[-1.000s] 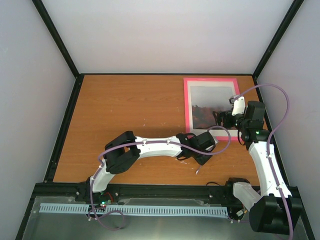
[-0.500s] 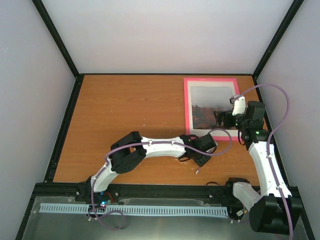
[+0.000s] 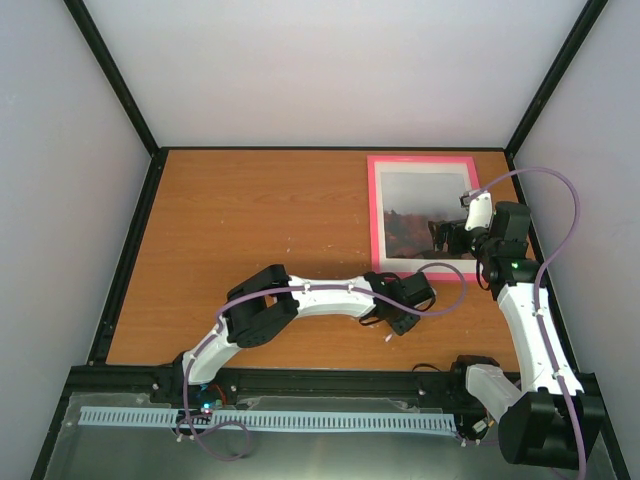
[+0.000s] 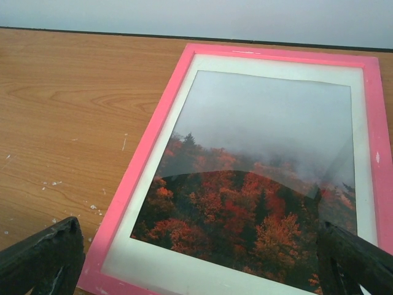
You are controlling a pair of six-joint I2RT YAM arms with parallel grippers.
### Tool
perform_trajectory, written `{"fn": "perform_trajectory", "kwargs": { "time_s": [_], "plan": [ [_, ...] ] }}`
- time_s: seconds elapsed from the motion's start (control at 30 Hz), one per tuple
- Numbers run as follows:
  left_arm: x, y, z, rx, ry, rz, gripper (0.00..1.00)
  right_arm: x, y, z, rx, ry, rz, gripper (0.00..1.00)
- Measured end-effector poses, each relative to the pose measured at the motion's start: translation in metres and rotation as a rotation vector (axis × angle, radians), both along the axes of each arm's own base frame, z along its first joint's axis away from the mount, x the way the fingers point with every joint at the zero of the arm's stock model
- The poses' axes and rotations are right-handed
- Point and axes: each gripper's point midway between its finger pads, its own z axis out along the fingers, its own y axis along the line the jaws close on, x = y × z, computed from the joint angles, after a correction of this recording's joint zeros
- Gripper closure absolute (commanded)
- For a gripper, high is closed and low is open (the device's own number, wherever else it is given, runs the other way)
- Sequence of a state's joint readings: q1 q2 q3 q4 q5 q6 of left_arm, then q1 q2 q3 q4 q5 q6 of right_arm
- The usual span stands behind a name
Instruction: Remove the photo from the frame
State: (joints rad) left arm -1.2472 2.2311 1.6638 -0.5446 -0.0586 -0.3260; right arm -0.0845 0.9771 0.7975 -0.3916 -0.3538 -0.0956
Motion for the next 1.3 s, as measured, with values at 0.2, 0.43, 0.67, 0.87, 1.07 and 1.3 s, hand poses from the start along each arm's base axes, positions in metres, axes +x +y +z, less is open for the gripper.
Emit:
{"fn": "perform_trajectory", "kwargs": {
  "time_s": [0.2, 0.43, 0.67, 0.87, 1.07, 1.3],
  "plan": [
    [0.006, 0.007, -0.001, 0.030, -0.039, 0.016, 0.94, 0.000, -0.001, 0.000, -0.003, 0.000, -0.005, 0.00],
    [0.009, 0.034, -0.001, 0.080, -0.087, 0.040, 0.99, 0.000, -0.001, 0.000, -0.004, 0.000, -0.007, 0.00],
    [-0.007, 0.098, 0.005, 0.136, -0.060, 0.124, 0.99, 0.001, -0.003, 0.000, -0.009, 0.000, -0.013, 0.00],
    [-0.002, 0.182, 0.002, 0.163, 0.016, 0.351, 0.98, 0.001, -0.004, 0.000, -0.015, -0.003, -0.021, 0.00],
    [0.038, 0.269, 0.014, 0.120, 0.043, 0.722, 0.94, 0.002, -0.004, 0.001, -0.015, -0.006, -0.021, 0.00],
    [0.073, 0.363, 0.027, 0.041, 0.038, 1.095, 0.94, 0.002, -0.004, 0.001, -0.015, -0.006, -0.021, 0.00]
  ]
}}
